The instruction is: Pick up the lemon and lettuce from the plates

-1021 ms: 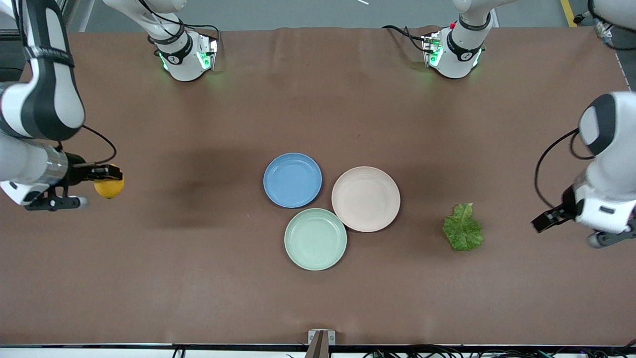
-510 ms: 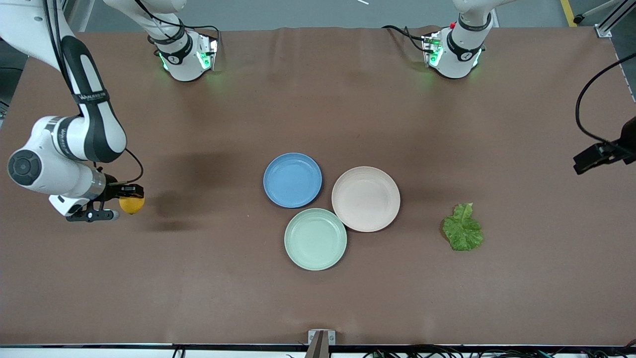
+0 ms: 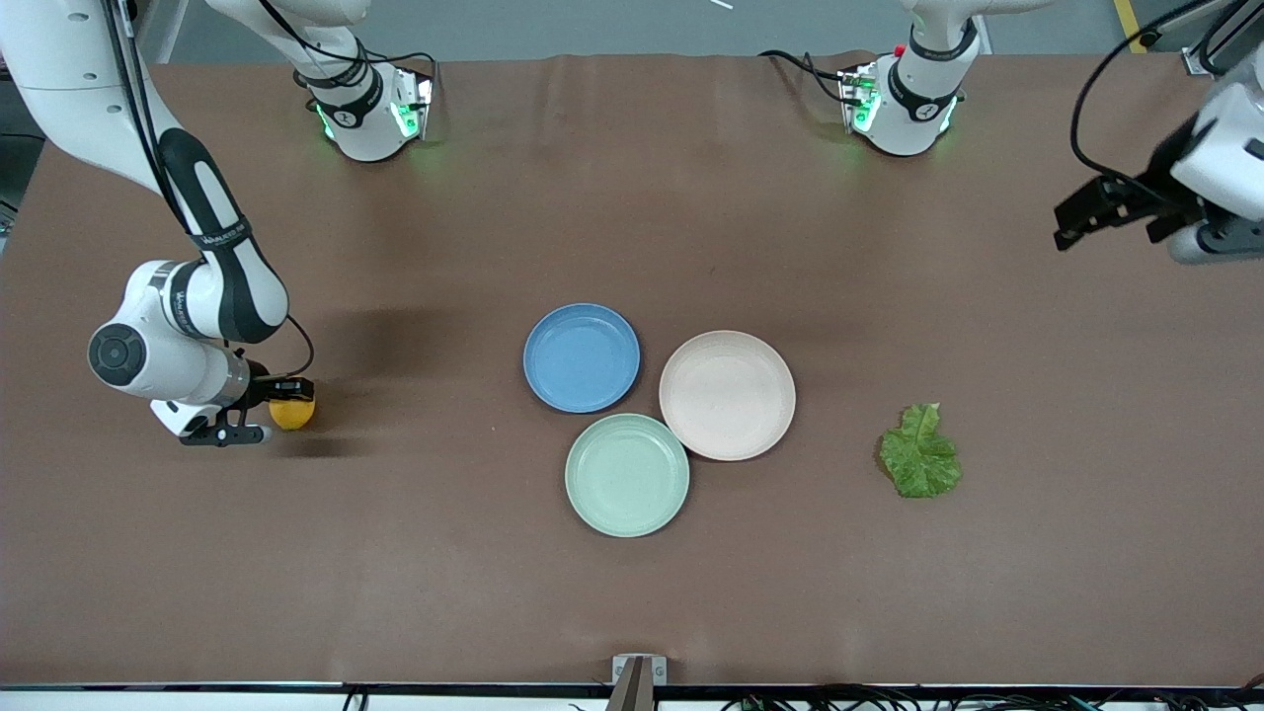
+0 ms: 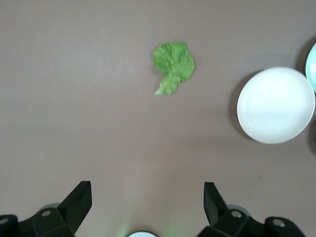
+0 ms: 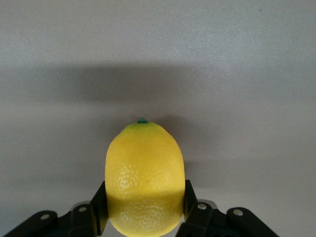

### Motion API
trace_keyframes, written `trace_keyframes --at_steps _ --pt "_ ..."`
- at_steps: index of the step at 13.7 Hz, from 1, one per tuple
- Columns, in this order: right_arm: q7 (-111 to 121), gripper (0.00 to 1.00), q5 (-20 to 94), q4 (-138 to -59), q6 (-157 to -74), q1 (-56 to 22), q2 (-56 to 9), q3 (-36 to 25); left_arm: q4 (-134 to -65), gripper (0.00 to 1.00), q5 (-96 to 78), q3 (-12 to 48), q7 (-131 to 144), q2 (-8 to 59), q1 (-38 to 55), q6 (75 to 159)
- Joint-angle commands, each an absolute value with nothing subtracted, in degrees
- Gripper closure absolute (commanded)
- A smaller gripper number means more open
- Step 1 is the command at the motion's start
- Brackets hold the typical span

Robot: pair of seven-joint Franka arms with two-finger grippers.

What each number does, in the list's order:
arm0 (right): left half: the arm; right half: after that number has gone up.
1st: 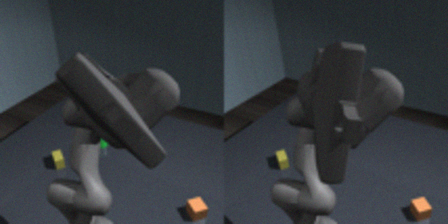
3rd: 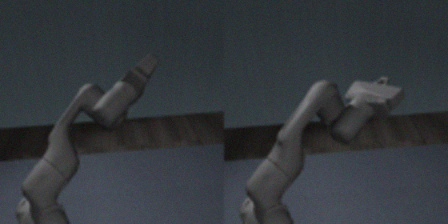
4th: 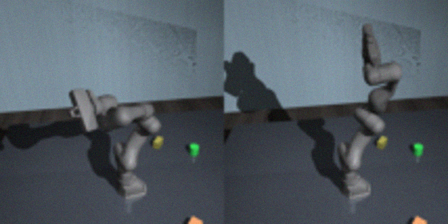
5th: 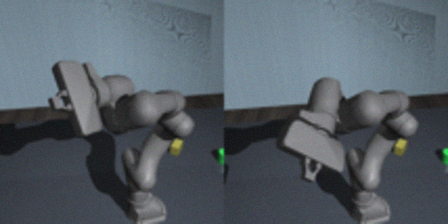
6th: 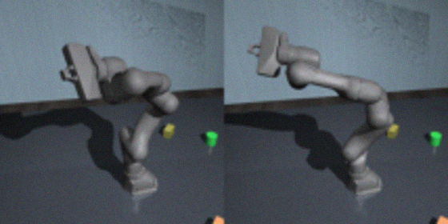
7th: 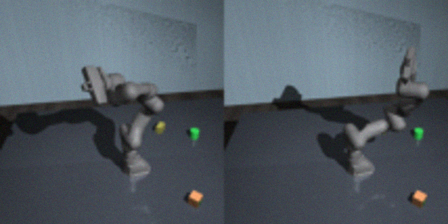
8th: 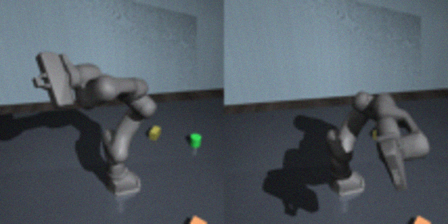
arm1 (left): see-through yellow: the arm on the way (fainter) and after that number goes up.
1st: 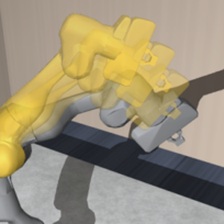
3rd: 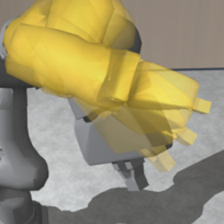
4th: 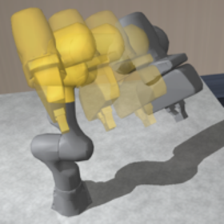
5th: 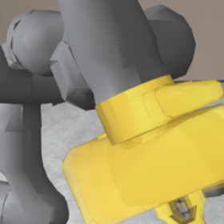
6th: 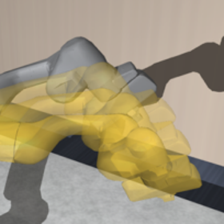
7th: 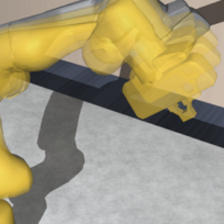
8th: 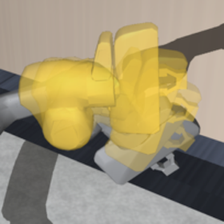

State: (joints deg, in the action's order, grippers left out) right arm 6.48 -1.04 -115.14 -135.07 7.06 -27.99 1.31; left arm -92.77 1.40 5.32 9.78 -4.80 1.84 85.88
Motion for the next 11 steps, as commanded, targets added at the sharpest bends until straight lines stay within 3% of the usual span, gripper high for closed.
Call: trace_keyframes --at_steps 1,2,4,8,11 --pt "5.54 0.44 -2.02 -115.84 -135.44 8.09 -28.39 2.29 -100.11 0.00 0.26 2.90 8.44 -11.07 3.78 88.33" --pt "5.19 0.08 -2.02 -115.58 -134.83 8.09 -27.78 2.29 -99.93 0.00 0.35 2.90 8.44 -10.90 3.61 88.42" --pt "3.26 0.04 -2.11 -113.57 -129.15 8.09 -23.59 2.37 -98.62 0.00 0.35 2.99 7.74 -10.20 3.43 88.42" --pt "0.27 0.03 -2.11 -102.60 -103.07 7.56 -12.33 2.55 -96.86 0.00 0.35 2.90 7.29 -8.18 3.34 88.51" --pt "0.35 0.01 -2.11 -92.76 -88.03 7.12 -7.04 2.81 -96.68 0.00 0.79 2.90 7.38 -8.09 3.25 88.68"
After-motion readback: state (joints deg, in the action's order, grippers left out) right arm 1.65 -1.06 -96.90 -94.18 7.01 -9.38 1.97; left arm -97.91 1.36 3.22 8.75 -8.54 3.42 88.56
